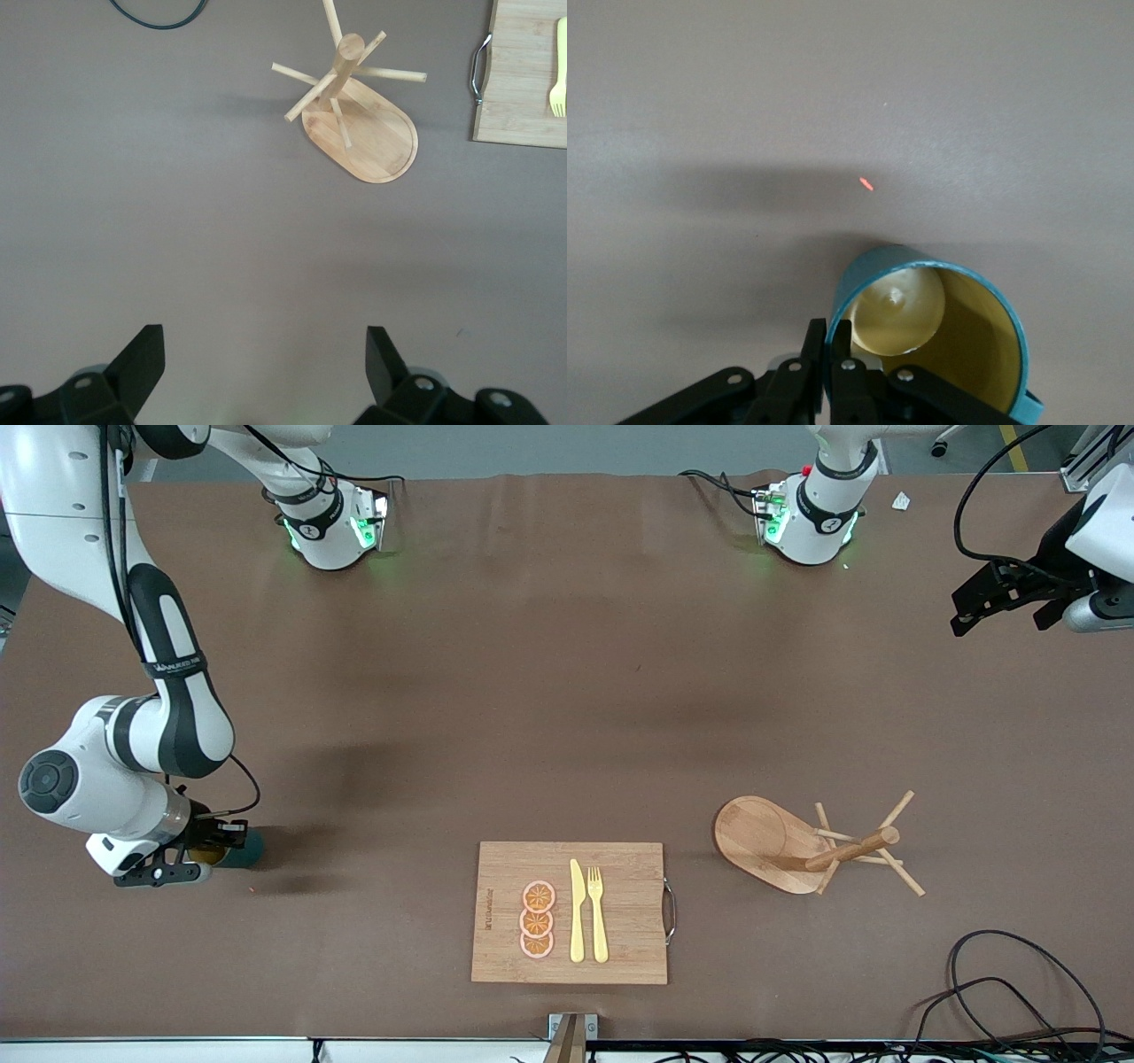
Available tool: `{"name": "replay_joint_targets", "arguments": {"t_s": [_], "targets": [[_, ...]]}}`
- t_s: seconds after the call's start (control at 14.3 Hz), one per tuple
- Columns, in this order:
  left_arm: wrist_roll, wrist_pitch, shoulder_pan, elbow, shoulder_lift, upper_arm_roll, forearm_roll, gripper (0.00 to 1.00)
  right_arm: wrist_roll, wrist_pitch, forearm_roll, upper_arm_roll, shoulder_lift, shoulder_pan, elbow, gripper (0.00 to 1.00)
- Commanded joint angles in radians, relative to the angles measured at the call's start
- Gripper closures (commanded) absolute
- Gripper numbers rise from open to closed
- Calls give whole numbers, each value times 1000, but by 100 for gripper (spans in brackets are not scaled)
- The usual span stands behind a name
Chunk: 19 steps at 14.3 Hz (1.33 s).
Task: Transfer cup from left to right arm and place
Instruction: 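Carry the teal mug with the right gripper and set it down, then open the right gripper and raise it away from the mug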
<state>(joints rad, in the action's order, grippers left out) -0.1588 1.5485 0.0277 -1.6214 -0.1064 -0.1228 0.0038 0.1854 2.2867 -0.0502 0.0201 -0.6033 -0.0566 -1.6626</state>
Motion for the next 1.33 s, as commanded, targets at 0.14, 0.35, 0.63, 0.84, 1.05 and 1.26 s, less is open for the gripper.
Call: {"name": "replay_joint_targets", "arguments": {"t_s": [0.14,0.35,0.63,0.84,1.05,1.26], "targets": [[13,-31,8,6,-15,-11,5,0,-9,-3,10,-15,49,-19,-17,27],[15,-33,8,6,-15,-11,7,0,-9,-79,12,-14,100,-26,26,0],[13,-33,9,6,-15,-11,8,0,-7,-159,13,-12,219,-34,41,0],[13,-33,9,8,-15,-9,8,0,-17,-252,13,-15,334,-32,38,0],[12,-34,9,8,-13,-8,8,0,-64,-398,12,-22,451,-25,41,0],[13,-33,9,8,-13,-8,8,0,-70,-516,12,-23,551,-23,47,0]]}}
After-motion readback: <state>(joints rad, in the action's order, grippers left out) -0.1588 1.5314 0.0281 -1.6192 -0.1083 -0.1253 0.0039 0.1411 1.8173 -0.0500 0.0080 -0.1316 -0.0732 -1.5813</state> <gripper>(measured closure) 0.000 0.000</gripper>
